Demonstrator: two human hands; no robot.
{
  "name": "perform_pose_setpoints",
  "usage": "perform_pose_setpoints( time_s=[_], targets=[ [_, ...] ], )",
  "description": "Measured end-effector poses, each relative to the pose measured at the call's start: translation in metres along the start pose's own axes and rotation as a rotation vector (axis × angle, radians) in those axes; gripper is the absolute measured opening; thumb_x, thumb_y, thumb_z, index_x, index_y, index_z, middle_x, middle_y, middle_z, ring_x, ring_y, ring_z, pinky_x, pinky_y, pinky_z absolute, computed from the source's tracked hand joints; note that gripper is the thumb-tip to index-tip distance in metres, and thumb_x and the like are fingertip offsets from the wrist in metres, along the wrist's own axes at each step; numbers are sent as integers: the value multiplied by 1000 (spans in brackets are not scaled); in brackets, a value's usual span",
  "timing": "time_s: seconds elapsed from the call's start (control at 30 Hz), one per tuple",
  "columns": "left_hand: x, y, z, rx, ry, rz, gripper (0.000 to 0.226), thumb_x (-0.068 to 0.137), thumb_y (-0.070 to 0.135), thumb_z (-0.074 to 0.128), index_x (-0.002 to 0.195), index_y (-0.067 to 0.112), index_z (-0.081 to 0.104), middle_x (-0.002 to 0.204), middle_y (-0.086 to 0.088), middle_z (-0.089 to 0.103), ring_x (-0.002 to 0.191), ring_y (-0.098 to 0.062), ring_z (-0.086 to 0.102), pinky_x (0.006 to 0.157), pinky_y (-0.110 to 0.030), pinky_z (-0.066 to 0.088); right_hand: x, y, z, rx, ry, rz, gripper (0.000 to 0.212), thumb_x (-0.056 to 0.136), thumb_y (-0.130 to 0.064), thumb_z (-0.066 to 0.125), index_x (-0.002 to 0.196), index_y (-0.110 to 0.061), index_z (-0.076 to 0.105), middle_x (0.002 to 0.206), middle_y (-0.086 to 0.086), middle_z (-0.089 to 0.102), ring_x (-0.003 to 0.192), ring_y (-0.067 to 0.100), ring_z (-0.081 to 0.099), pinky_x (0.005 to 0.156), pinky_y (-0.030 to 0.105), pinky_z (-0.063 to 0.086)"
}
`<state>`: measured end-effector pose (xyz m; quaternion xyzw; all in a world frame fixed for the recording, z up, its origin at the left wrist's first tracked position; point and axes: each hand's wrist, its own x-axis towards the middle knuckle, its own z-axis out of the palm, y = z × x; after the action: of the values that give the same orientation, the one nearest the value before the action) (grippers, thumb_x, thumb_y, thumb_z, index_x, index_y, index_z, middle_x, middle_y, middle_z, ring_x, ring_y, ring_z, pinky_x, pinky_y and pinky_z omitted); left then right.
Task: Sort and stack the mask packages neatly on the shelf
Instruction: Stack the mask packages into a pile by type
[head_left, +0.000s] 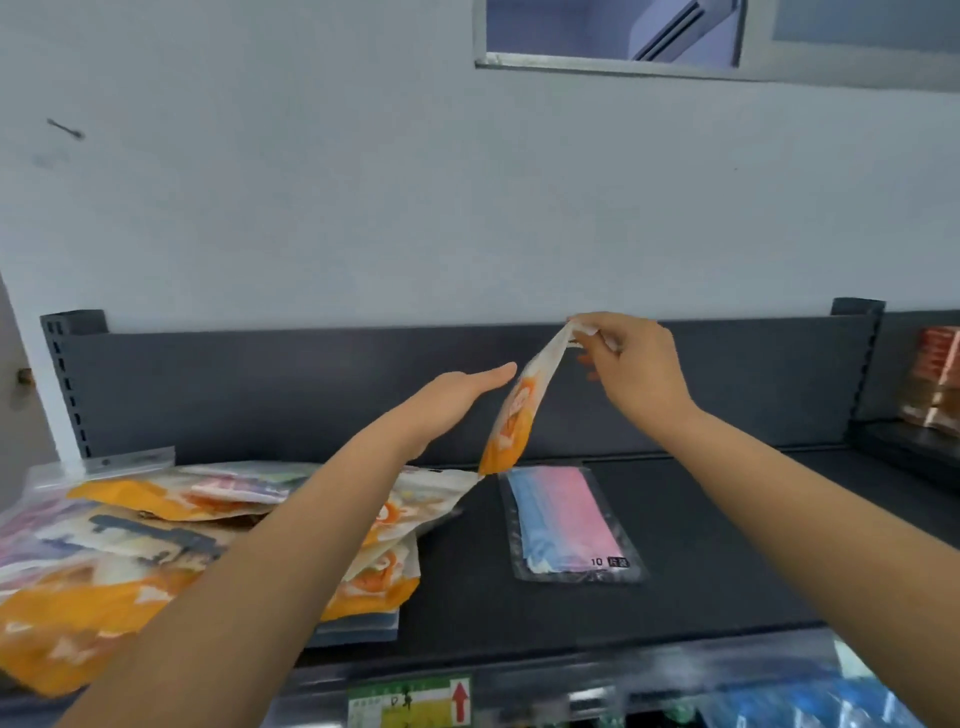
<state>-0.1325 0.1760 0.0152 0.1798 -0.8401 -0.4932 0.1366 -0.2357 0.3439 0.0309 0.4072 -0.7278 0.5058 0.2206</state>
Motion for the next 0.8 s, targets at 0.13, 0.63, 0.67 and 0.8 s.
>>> perform_pose_setpoints(
  time_s=[0.13, 0.63, 0.67, 0.8],
  targets=[
    [3, 13, 57, -242, -174, -39, 57, 82, 70, 47, 104, 22, 69, 102, -4, 70, 98, -24, 65, 99, -44, 47, -1, 15, -45, 295, 34, 205, 18, 96, -12, 52, 97, -16, 69, 94, 7, 71, 76, 25, 73, 61, 34, 62],
    [63, 28, 222, -566, 67, -193, 41, 79, 20, 79, 112, -1, 65, 101, -13, 73, 83, -23, 70, 69, -31, 58, -21, 174, -136, 426, -200, 914, 26, 99, -15, 41, 115, -2, 57, 85, 11, 66, 68, 25, 63, 60, 37, 52],
    [66, 26, 229, -534, 98, -202, 42, 80, 21, 79, 111, -1, 62, 99, -11, 72, 84, -22, 68, 68, -31, 56, -24, 181, -133, 413, -265, 919, 28, 97, -21, 47, 110, 0, 61, 89, 12, 69, 72, 25, 64, 64, 35, 54],
    [72, 24, 251, -300, 156, -201, 42, 85, 25, 73, 114, 4, 50, 102, -6, 58, 99, -22, 57, 84, -31, 48, -33, 206, -115, 29, -431, 854, 42, 75, -34, 75, 99, -2, 63, 92, 9, 65, 75, 19, 58, 64, 26, 44]
  ],
)
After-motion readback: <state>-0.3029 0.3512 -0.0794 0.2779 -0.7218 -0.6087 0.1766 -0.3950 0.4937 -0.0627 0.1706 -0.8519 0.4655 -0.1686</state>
